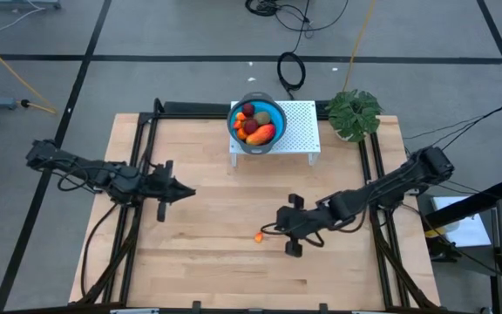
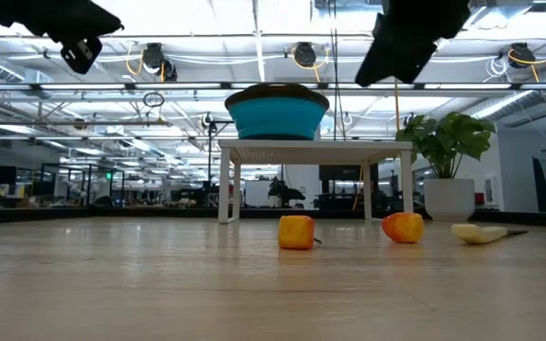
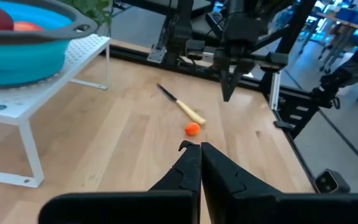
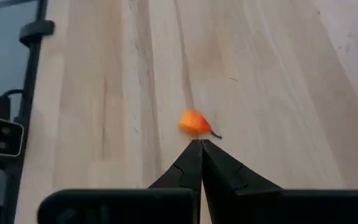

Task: Pick & Place Fruit
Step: Put the right pear into the blue strainer bowl on the shelf

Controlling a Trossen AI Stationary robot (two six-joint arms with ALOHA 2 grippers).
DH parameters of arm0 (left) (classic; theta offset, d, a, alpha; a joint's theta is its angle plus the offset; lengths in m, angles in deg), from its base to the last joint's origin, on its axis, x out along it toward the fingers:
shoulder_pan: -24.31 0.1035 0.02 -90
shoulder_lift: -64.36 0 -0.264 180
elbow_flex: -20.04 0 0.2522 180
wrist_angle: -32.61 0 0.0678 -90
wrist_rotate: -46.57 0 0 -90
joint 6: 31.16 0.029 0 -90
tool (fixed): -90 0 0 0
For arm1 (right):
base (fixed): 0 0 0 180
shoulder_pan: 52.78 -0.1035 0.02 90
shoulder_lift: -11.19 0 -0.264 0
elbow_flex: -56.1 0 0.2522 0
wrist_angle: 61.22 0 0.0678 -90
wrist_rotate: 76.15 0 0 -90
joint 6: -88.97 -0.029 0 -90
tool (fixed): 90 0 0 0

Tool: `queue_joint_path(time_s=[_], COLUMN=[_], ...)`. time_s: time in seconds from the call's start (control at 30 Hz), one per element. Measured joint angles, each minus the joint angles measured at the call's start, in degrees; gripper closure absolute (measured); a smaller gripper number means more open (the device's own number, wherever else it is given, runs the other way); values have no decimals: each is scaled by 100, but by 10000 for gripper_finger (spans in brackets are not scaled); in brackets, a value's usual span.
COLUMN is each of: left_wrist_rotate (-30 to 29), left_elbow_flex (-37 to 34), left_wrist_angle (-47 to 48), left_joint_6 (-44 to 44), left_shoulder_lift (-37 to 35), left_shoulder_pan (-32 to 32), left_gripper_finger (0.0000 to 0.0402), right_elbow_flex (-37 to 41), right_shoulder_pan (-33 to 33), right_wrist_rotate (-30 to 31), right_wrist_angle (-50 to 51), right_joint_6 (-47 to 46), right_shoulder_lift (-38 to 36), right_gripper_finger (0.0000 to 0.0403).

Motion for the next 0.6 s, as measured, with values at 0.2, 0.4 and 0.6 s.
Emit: queue_joint_path(time_s=[0.2,0.4,0.6], left_wrist_rotate=[29,30,54], left_elbow_flex=[-305,-398,-661], left_wrist_angle=[5,-16,-10], left_joint_6=[-1,288,403], left_shoulder_lift=[-401,-806,-1150], left_shoulder_pan=[-93,-208,-281], left_gripper_finger=[395,394,392], right_elbow_flex=[-15,-15,-15], right_shoulder_pan=[2,2,2], right_wrist_rotate=[21,23,14], right_wrist_angle=[108,220,220], right_joint_6=[-560,-817,-990], right_shoulder_lift=[56,56,56], right_gripper_finger=[403,403,403])
